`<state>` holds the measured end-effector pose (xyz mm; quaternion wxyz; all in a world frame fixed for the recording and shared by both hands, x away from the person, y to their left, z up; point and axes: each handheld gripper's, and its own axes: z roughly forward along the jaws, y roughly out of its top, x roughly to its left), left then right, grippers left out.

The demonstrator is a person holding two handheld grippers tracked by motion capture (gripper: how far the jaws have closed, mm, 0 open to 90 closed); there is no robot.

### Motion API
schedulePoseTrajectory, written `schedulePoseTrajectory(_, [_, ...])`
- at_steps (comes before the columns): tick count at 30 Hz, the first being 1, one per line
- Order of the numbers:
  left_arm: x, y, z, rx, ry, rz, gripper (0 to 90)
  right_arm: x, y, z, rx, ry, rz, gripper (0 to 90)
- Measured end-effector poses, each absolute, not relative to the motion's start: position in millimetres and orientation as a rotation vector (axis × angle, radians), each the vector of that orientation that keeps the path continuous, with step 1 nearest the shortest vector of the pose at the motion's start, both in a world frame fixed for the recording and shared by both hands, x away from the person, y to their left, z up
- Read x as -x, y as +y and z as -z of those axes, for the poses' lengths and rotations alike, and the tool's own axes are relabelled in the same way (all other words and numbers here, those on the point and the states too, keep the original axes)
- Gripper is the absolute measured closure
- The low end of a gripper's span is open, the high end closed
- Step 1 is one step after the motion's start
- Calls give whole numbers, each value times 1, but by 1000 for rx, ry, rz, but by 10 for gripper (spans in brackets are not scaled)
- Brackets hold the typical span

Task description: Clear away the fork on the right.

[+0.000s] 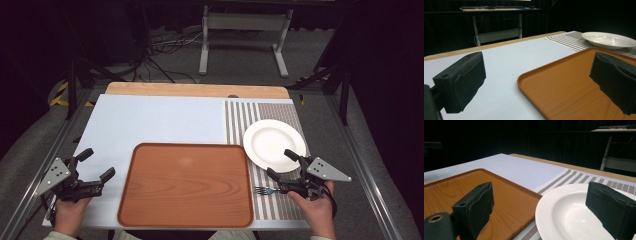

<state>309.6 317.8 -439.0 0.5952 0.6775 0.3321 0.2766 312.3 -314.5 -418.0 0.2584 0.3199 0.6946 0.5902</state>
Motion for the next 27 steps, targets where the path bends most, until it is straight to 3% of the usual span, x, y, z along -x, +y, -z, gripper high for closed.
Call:
schedulePoseTrajectory(12, [-304, 317, 438, -1586, 755, -651, 10, -313, -317, 411, -876, 1931, -1574, 89])
schedulePoseTrajectory(27, [-301, 320, 435, -1584, 747, -650, 10, -325, -314, 373, -777, 2190, -1361, 89])
